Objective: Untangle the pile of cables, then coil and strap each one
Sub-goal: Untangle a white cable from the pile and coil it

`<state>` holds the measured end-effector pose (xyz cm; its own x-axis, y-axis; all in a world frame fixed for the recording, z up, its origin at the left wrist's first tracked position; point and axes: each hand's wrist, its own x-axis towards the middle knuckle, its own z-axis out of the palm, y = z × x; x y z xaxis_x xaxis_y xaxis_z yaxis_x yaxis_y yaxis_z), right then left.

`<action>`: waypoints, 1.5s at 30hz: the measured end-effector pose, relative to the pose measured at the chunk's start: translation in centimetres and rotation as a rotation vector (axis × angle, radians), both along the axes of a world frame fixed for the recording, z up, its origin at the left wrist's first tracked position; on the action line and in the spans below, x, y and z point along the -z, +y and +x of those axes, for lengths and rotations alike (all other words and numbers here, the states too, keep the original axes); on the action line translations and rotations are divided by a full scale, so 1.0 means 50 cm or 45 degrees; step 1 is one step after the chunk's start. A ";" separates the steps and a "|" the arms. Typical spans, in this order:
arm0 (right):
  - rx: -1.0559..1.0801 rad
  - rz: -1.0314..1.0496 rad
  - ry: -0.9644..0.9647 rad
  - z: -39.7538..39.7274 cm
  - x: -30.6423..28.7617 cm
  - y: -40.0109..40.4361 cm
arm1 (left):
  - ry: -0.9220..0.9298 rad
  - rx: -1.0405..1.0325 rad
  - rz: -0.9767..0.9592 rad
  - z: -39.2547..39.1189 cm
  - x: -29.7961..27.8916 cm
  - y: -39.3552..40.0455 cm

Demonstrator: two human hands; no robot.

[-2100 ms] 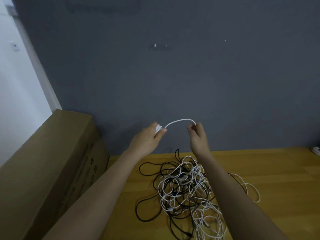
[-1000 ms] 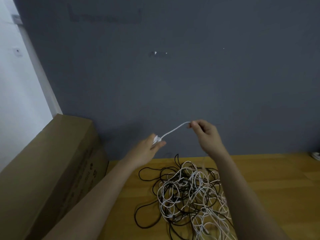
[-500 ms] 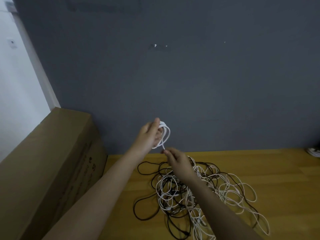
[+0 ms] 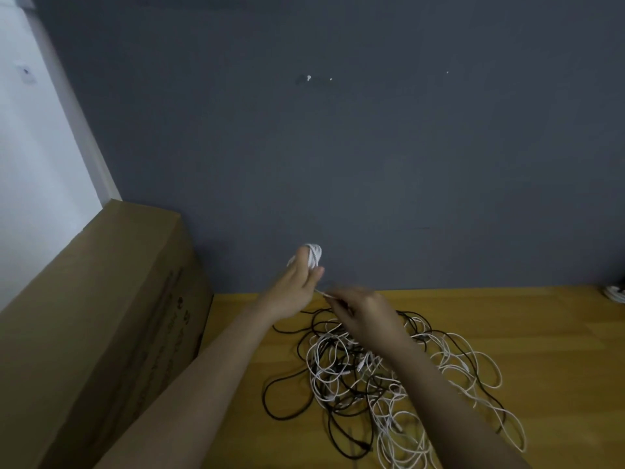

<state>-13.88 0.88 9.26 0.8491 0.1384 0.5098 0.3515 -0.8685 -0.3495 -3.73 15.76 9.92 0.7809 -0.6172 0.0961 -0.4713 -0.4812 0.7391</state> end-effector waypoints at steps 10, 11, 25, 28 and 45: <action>0.322 -0.250 0.184 0.059 0.004 -0.105 | -0.009 0.285 0.172 -0.036 -0.023 0.018; 0.313 -0.179 0.209 0.059 0.015 -0.100 | 0.103 0.288 0.057 -0.037 -0.029 0.018; 0.275 0.757 0.570 0.000 0.130 -0.067 | 0.508 -0.566 -0.758 0.002 0.011 0.058; 0.295 0.244 0.540 0.008 0.142 -0.073 | 0.489 -0.436 -0.792 -0.004 0.005 0.050; 0.403 0.461 -0.175 0.047 0.045 -0.026 | 0.112 -0.269 -0.493 -0.004 -0.068 0.027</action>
<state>-11.54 -0.40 7.01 0.7423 -0.3217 0.5878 0.1546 -0.7714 -0.6173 -3.92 17.13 13.35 0.9014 -0.3749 0.2165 -0.3200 -0.2402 0.9165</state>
